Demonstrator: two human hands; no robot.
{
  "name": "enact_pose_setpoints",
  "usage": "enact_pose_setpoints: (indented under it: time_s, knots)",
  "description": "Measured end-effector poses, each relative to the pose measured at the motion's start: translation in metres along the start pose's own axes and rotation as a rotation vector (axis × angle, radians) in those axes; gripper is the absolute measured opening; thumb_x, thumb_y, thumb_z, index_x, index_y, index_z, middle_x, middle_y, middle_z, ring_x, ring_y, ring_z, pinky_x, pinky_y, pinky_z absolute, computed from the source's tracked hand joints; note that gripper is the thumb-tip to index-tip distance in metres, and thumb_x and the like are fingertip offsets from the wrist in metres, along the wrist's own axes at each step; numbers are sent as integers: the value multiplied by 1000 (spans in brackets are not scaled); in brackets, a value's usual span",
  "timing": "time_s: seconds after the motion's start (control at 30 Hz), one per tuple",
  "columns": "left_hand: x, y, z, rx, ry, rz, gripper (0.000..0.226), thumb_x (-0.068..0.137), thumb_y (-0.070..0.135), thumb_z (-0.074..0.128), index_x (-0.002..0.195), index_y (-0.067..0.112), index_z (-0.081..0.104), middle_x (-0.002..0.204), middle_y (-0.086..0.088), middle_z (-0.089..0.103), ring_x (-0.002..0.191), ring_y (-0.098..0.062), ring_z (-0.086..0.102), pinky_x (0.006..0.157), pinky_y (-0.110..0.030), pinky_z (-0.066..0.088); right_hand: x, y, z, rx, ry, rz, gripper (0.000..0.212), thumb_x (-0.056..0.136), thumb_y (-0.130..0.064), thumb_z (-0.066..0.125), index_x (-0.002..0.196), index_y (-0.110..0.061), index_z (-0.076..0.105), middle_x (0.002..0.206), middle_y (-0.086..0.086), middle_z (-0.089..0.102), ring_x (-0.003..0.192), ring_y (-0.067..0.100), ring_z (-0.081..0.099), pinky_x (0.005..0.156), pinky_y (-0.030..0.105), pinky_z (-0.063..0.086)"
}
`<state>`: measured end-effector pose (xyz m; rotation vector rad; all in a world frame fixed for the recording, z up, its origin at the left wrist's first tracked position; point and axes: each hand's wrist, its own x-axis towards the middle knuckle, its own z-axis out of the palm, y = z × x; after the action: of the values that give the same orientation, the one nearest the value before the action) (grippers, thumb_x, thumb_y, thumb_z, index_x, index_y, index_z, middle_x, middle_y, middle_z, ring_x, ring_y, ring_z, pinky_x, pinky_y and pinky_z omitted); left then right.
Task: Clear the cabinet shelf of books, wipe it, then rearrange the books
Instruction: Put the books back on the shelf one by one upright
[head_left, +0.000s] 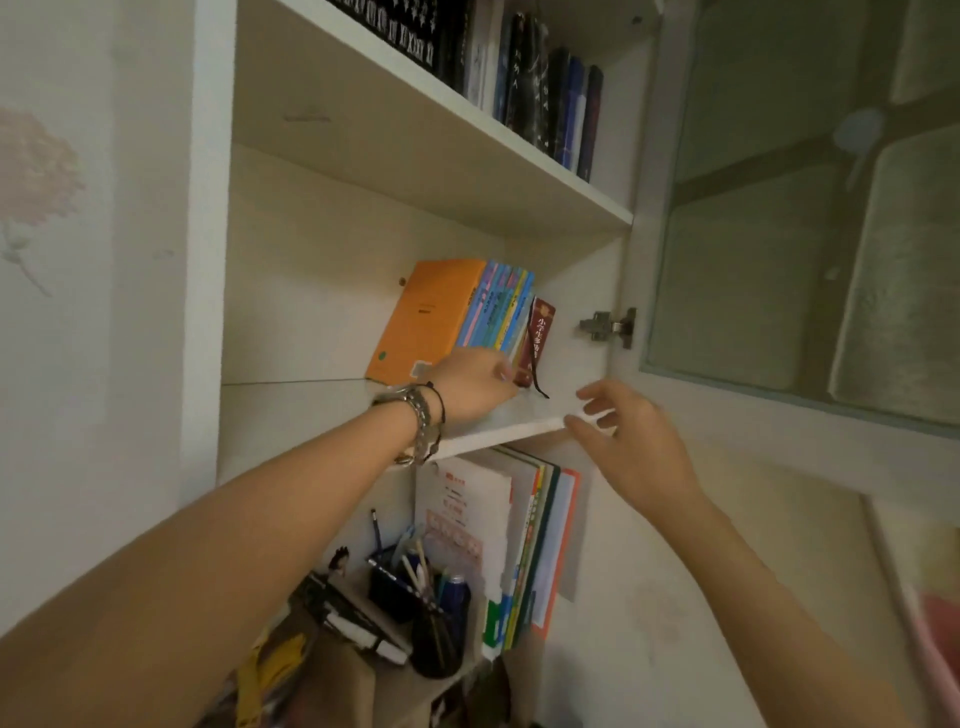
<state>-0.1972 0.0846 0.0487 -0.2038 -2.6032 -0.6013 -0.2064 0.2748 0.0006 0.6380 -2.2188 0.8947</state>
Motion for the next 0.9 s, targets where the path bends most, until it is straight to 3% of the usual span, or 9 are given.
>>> enact_pose_setpoints:
  time_s: [0.17,0.27,0.47,0.67,0.83,0.9]
  knots:
    - [-53,20,37,-271,90,179,21,95,26,53,111,22,65,109,8,64,88,-1,56,75,-19,43,-69,17,-26,-124,26,77,28,88,-31,65,115,-25,58,106,-7,62,95,14,59,77,31,47]
    - [-82,22,74,-331,49,222,19,95,27,54,110,26,64,109,12,65,97,-2,59,87,-26,49,-116,31,-37,-160,44,126,29,89,-30,64,117,-24,58,108,-7,62,96,13,58,77,32,48]
    - [-146,34,165,-480,-146,222,20,94,26,55,111,23,65,107,14,65,101,-2,60,92,-25,48,-219,62,-56,-182,47,299,30,88,-28,66,117,-25,58,106,-9,62,94,10,58,77,36,53]
    - [-214,55,279,-630,-400,157,16,94,18,56,107,19,66,102,8,67,97,-5,62,90,-28,51,-326,93,-73,-223,45,558,29,88,-24,67,115,-24,59,106,-11,63,92,10,59,77,29,49]
    - [-275,79,346,-662,-573,156,16,95,18,54,104,29,63,101,13,66,97,0,61,80,-10,45,-412,110,-90,-277,65,757,28,87,-22,67,114,-21,61,111,-6,65,96,14,62,84,39,52]
    - [-300,86,368,-659,-633,149,16,94,19,55,100,31,64,99,15,67,94,0,62,80,-14,48,-451,117,-94,-297,58,860,29,87,-27,66,114,-27,59,111,-8,65,96,13,62,85,39,51]
